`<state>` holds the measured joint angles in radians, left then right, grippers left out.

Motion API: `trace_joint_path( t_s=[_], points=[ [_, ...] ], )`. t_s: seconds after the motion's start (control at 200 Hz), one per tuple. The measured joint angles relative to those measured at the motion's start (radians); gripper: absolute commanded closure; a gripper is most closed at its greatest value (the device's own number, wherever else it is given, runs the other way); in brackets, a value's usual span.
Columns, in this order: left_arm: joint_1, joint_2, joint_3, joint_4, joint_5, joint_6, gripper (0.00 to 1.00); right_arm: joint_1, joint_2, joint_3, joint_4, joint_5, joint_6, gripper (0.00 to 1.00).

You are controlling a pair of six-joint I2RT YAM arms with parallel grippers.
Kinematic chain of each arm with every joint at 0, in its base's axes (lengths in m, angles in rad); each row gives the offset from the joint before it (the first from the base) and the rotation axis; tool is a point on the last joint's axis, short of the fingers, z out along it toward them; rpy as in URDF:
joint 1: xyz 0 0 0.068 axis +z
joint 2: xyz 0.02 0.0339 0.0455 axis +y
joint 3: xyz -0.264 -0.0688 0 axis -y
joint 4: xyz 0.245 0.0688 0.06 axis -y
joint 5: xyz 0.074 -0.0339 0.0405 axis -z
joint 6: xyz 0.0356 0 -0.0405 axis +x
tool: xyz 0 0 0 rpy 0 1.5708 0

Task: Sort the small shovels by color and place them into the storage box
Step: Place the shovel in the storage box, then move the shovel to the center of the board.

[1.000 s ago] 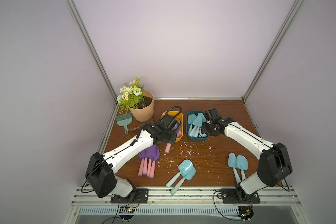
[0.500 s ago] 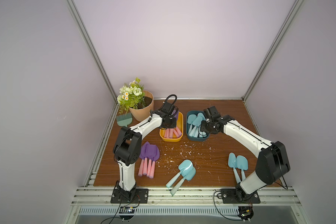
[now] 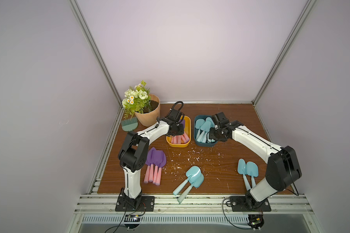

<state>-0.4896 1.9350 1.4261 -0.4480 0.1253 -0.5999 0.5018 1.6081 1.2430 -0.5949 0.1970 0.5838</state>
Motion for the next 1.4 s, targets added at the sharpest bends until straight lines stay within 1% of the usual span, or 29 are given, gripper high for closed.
trace_joint_path(
  t_s=[0.115,0.21,0.28,0.415,0.485,0.535,0.63,0.731,0.891,1.031,1.151,1.261,1.396],
  points=[
    [0.0,-0.011,-0.014,-0.001,0.0,-0.002,0.57,0.0,-0.008,-0.033,-0.003,0.0,0.015,0.45],
    [0.0,-0.02,-0.016,0.0,0.0,-0.004,0.55,0.0,-0.028,-0.055,-0.013,0.01,0.042,0.44],
    [0.0,-0.032,-0.017,0.002,0.0,-0.004,0.54,0.0,-0.052,-0.073,-0.035,0.039,0.073,0.43],
    [0.0,-0.084,-0.025,0.013,0.001,-0.003,0.52,-0.015,-0.142,-0.147,-0.101,0.121,0.163,0.4],
    [0.0,-0.119,-0.027,0.023,0.001,-0.002,0.52,-0.044,-0.206,-0.211,-0.133,0.143,0.217,0.4],
    [0.0,-0.146,-0.035,0.033,0.001,-0.001,0.52,-0.085,-0.251,-0.263,-0.146,0.142,0.249,0.4],
    [0.0,-0.192,-0.062,0.051,0.005,0.001,0.51,-0.198,-0.322,-0.372,-0.152,0.114,0.301,0.4],
    [0.0,-0.225,-0.102,0.066,0.012,0.0,0.51,-0.314,-0.366,-0.454,-0.152,0.082,0.343,0.4],
    [-0.007,-0.251,-0.175,0.084,0.03,-0.013,0.51,-0.42,-0.4,-0.489,-0.151,0.023,0.373,0.41],
    [-0.02,-0.276,-0.241,0.103,0.042,-0.033,0.51,-0.451,-0.421,-0.503,-0.145,-0.018,0.373,0.41],
    [-0.028,-0.297,-0.28,0.117,0.051,-0.048,0.51,-0.452,-0.431,-0.569,-0.137,-0.07,0.373,0.42],
    [-0.03,-0.315,-0.299,0.124,0.052,-0.056,0.5,-0.452,-0.426,-0.629,-0.133,-0.114,0.375,0.43],
    [-0.03,-0.332,-0.3,0.132,0.05,-0.062,0.5,-0.452,-0.418,-0.647,-0.103,-0.159,0.382,0.44]
  ],
)
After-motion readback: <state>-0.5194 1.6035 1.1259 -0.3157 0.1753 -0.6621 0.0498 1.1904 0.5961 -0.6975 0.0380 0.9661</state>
